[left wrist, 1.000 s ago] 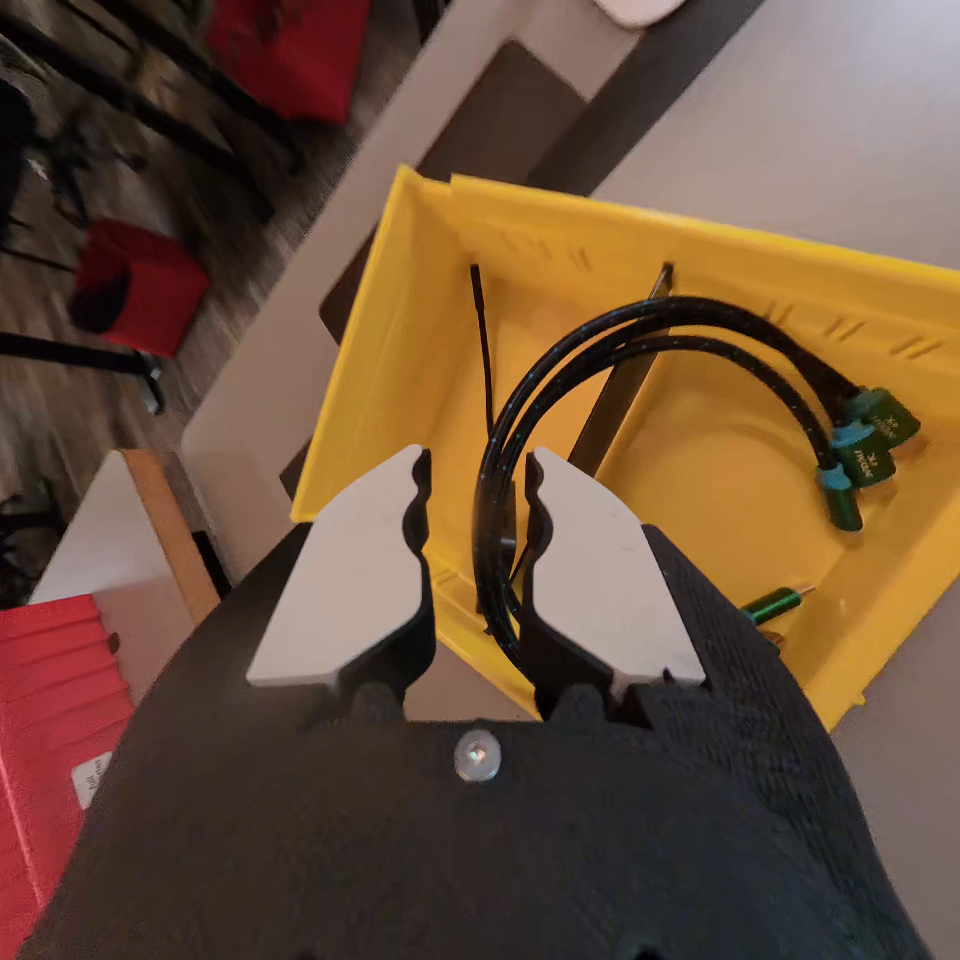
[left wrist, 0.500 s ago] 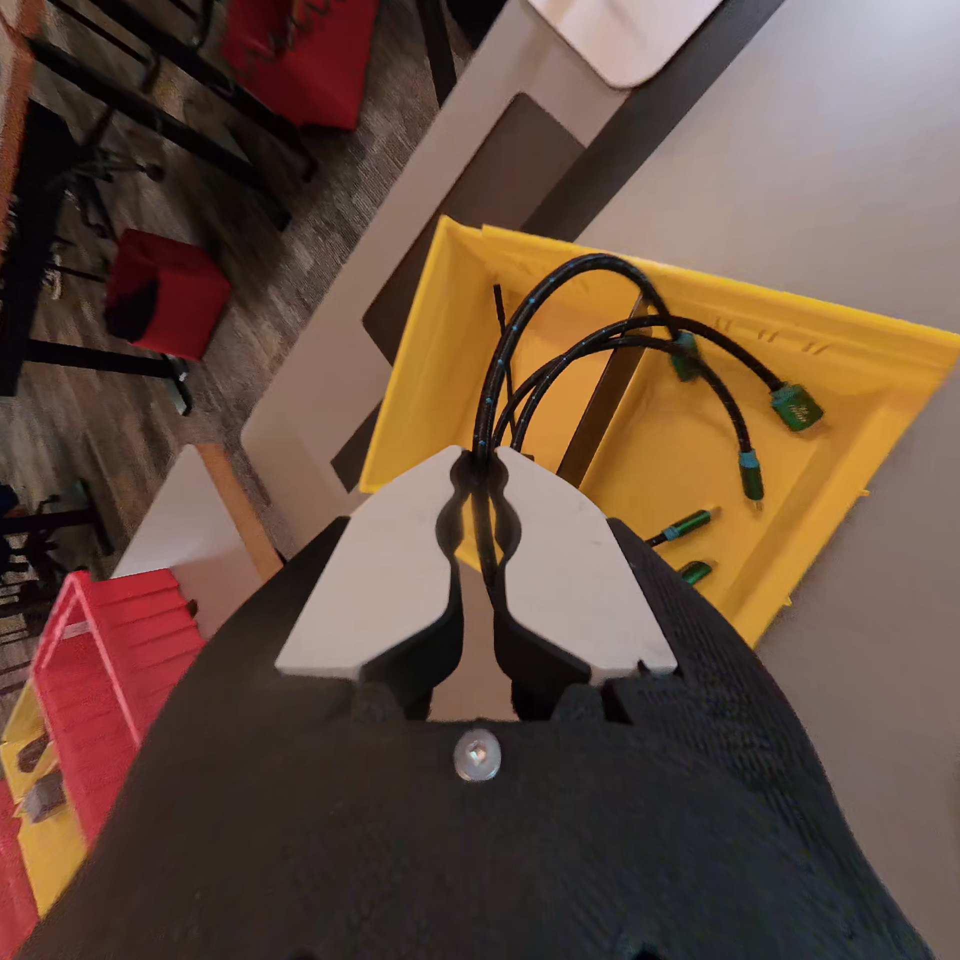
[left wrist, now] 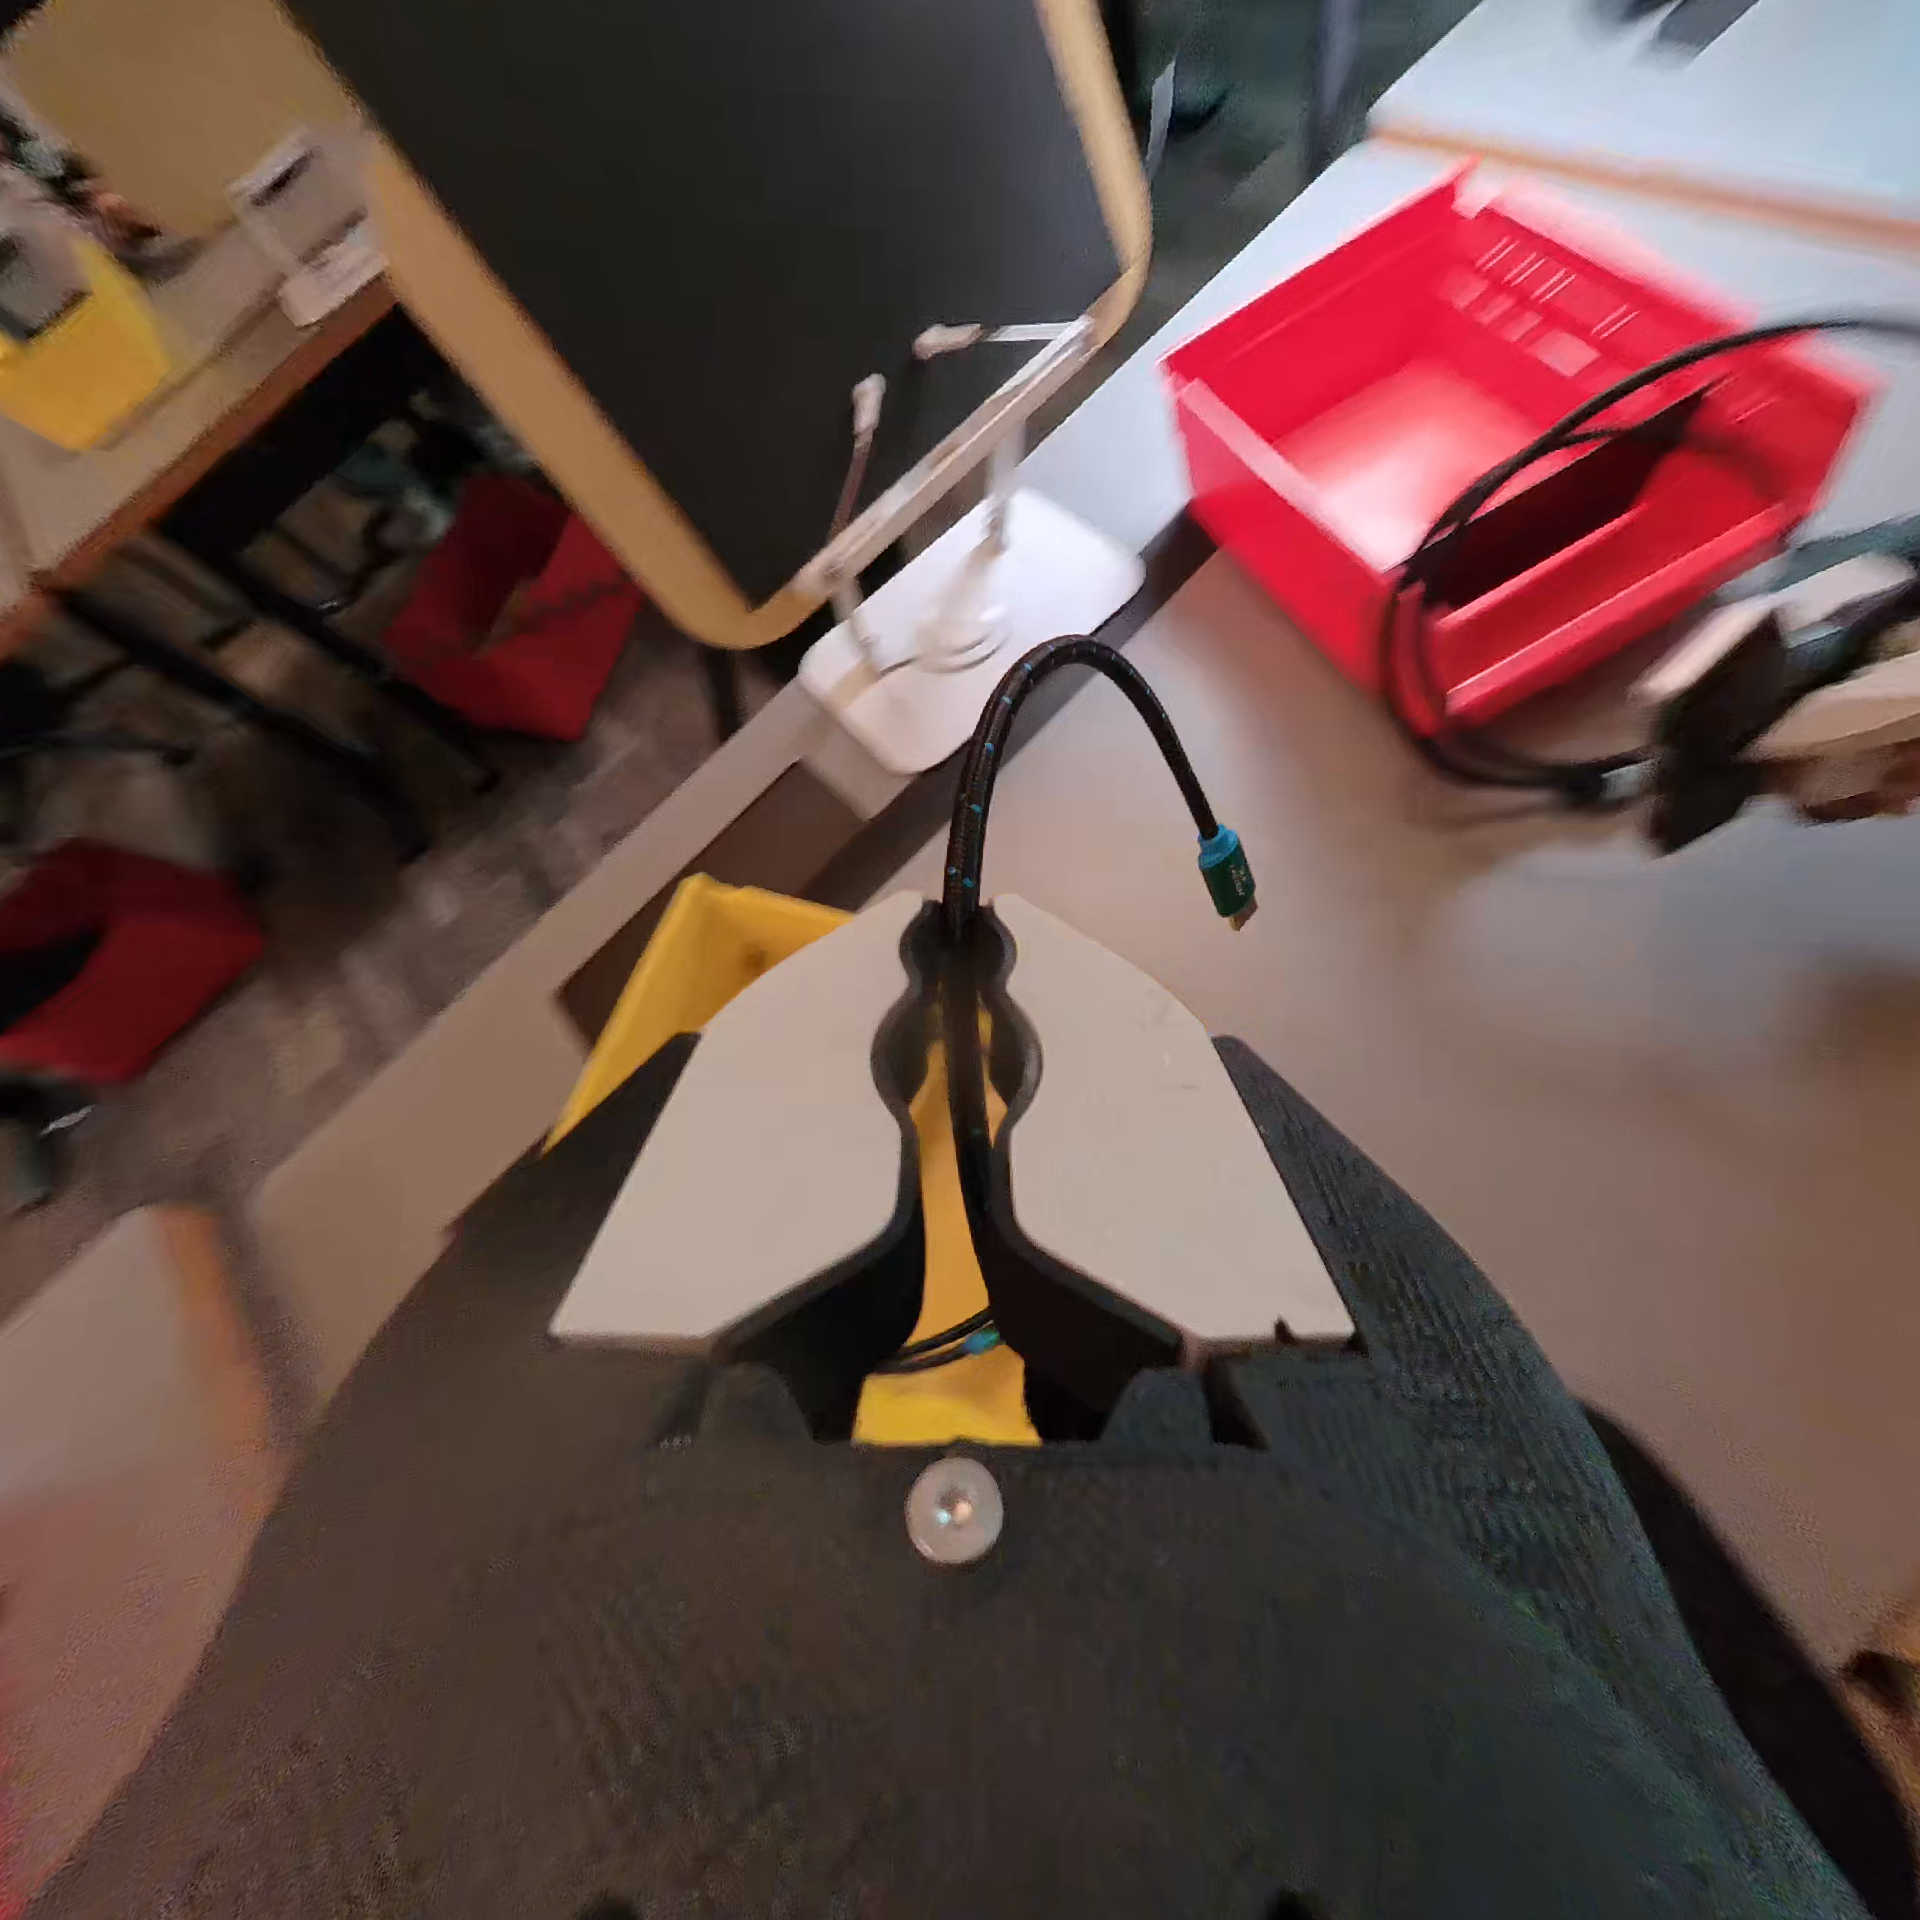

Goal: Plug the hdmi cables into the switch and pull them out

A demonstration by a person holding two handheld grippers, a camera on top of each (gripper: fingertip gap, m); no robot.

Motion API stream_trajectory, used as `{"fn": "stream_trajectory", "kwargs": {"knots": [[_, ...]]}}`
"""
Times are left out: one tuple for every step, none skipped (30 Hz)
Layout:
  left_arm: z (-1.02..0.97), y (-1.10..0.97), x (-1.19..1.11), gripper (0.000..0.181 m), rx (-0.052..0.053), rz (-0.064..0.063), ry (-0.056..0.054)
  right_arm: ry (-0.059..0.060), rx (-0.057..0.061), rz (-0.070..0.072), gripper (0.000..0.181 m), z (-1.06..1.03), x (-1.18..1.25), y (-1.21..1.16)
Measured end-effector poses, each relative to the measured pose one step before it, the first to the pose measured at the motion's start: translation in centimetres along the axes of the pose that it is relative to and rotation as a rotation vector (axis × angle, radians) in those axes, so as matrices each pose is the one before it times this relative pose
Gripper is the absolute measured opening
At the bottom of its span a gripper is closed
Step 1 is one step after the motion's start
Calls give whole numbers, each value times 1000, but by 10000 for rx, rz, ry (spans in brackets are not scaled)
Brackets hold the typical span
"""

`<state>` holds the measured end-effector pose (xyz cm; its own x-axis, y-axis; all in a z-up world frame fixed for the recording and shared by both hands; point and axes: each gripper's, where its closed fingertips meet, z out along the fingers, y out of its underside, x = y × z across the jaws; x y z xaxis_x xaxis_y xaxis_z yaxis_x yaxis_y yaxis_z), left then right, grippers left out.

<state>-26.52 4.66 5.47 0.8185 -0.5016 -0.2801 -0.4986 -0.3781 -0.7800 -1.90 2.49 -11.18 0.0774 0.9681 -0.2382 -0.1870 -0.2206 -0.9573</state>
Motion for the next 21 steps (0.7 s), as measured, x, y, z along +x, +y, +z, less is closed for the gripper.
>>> {"fn": "stream_trajectory", "kwargs": {"knots": [[309, -234, 1328, 7, 393, -387, 539, 9, 50, -22, 23, -81, 12, -155], [558, 83, 1221, 7, 375, -459, 478, 7, 61, -27, 23, -118, 21, -199], [747, 449, 1123, 7, 343, -500, 448, 16, 87, -33, 23, -158, 32, -297], [881, 798, 971, 7, 339, -528, 409, 28, 96, -16, 23, -195, 57, -335], [980, 1136, 727, 7, 327, -573, 332, 37, 102, 4, 23, -224, 89, -359], [1012, 1473, 528, 7, 236, -585, 312, 41, 112, 14, 23, -246, 105, -365], [994, 1713, 278, 7, 195, -591, 269, 50, 112, 19, 22, -237, 139, -342], [963, 1870, -5, 7, 156, -555, 201, 60, 93, 33, 23, -227, 171, -271], [874, 1978, -299, 7, 71, -478, 114, 46, 76, 54, 23, -189, 180, -219], [711, 1926, -585, 7, 62, -454, 16, 38, 64, 57, 23, -147, 171, -153], [526, 1738, -774, 7, 83, -393, -82, 33, 41, 56, 23, -104, 156, -75], [305, 1525, -915, 7, 74, -286, -186, 18, 5, 40, 23, -66, 123, -6], [123, 1269, -824, 7, 84, -206, -170, 10, -10, 15, 23, -16, 72, 35], [-22, 1090, -711, 7, 44, -198, -148, 3, -24, 3, 23, 10, 36, 60], [-97, 1026, -525, 7, -59, -138, -58, -3, -31, 3, 23, 45, 21, 71], [-118, 1002, -363, 7, -168, -101, -30, -5, -31, 1, 23, 49, 2, 87], [-151, 842, -254, 7, -165, 29, -47, -3, -30, -9, 23, 47, -7, 91], [-232, 681, -246, 7, -172, 177, -147, 7, -35, -12, 23, 46, 4, 87], [-336, 472, -242, 9, -167, 357, -236, 11, -31, -14, 23, 18, 4, 77], [-449, 172, -208, 15, -81, 516, -319, 4, -10, -8, 23, 7, -20, 25], [-567, -132, -206, 19, 40, 609, -407, -4, 6, 6, 23, 4, -10, -8]]}}
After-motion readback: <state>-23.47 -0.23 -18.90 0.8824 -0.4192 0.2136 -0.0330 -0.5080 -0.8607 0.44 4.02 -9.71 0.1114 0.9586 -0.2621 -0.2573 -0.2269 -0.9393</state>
